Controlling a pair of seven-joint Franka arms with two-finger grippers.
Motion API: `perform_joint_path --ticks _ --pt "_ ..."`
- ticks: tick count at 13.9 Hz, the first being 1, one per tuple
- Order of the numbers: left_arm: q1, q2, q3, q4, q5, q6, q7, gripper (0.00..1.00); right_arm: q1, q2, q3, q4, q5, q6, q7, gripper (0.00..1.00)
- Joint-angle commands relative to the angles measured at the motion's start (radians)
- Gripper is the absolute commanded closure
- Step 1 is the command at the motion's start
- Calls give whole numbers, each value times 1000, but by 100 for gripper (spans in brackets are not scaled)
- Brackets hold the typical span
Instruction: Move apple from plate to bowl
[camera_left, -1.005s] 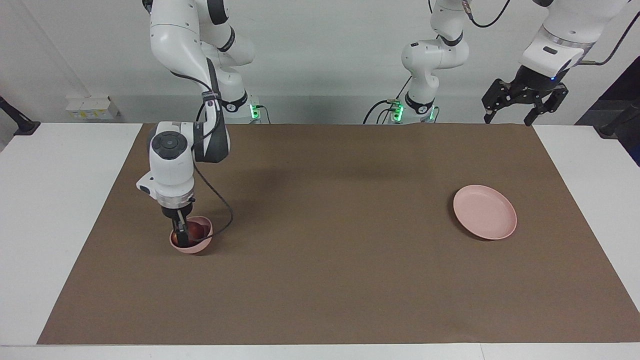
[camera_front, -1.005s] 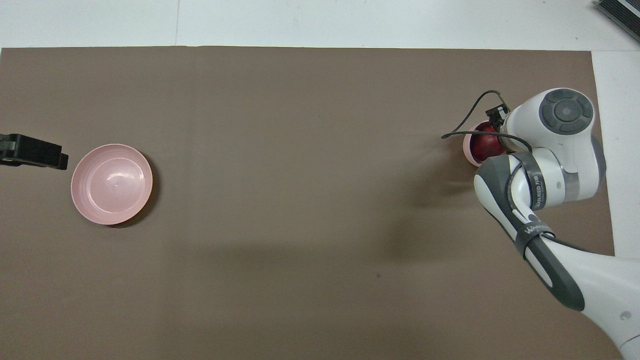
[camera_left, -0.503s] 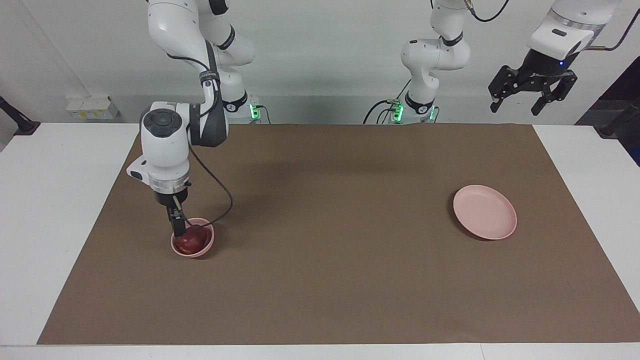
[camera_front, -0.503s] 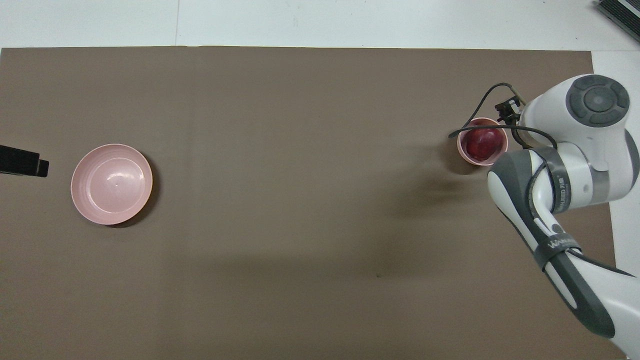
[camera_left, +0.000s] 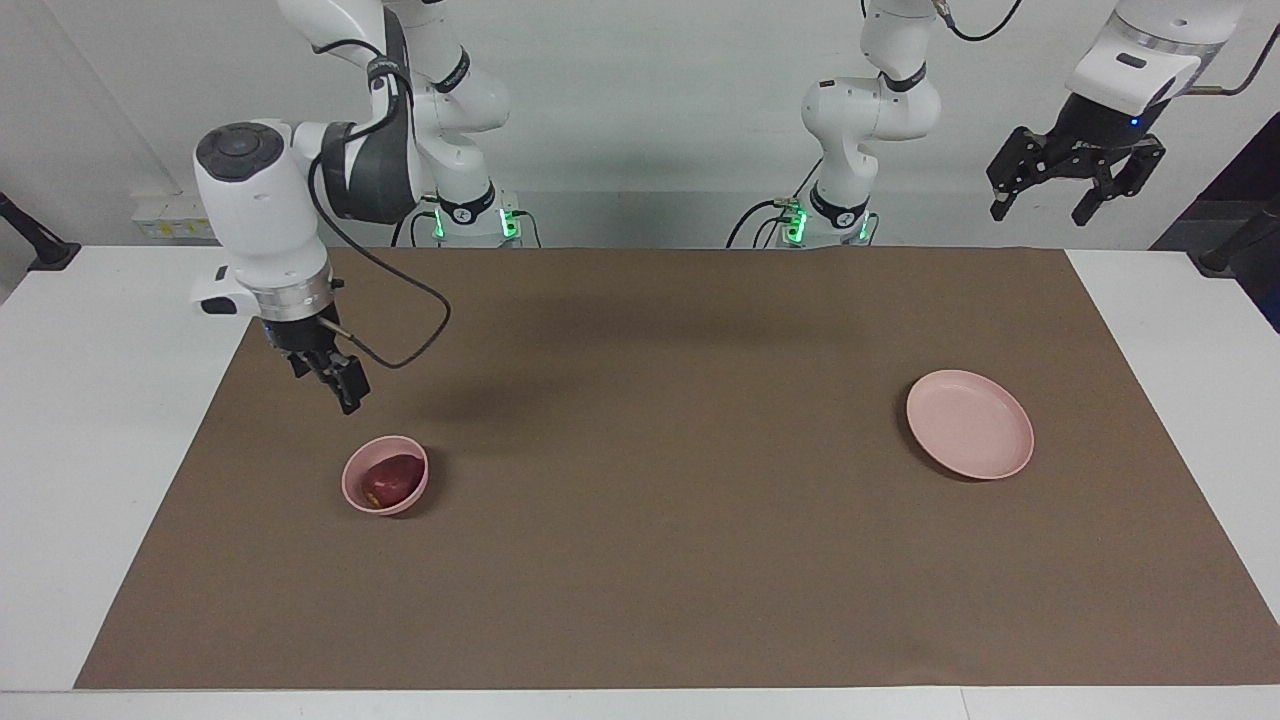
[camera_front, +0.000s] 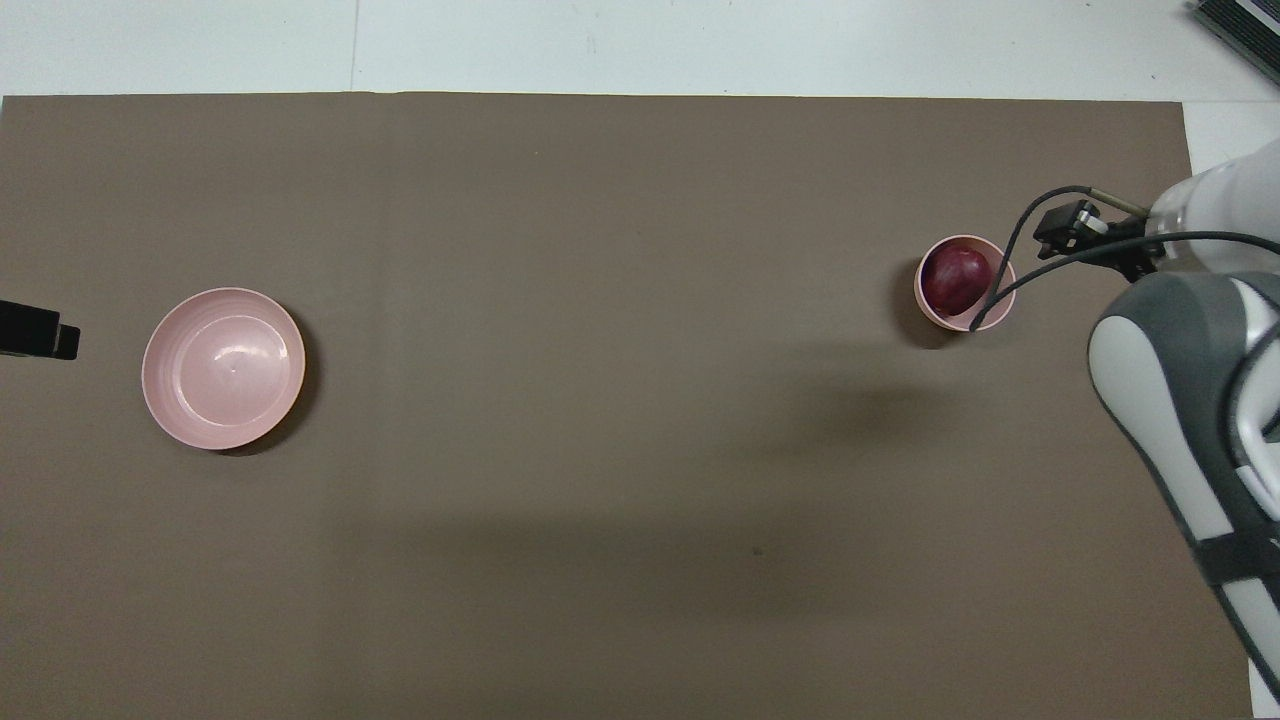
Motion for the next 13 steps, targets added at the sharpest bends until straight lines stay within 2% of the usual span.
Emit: perform_joint_path --ticks 1,6,8,10,13 --pt "17 -5 -14 -5 20 -19 23 0 -9 -55 7 26 26 -48 -183 0" --pt "13 -14 -14 -14 8 -17 22 0 -21 -132 3 29 6 -210 -495 0" --pt "11 -14 -14 -14 8 -16 22 0 -32 -146 3 64 28 -314 -502 0" --pt "11 -14 -12 -14 8 -16 20 0 -41 -137 4 151 53 -431 -462 0" --pt "16 -14 -12 -14 8 -14 18 0 -58 -128 4 224 86 -528 -443 0"
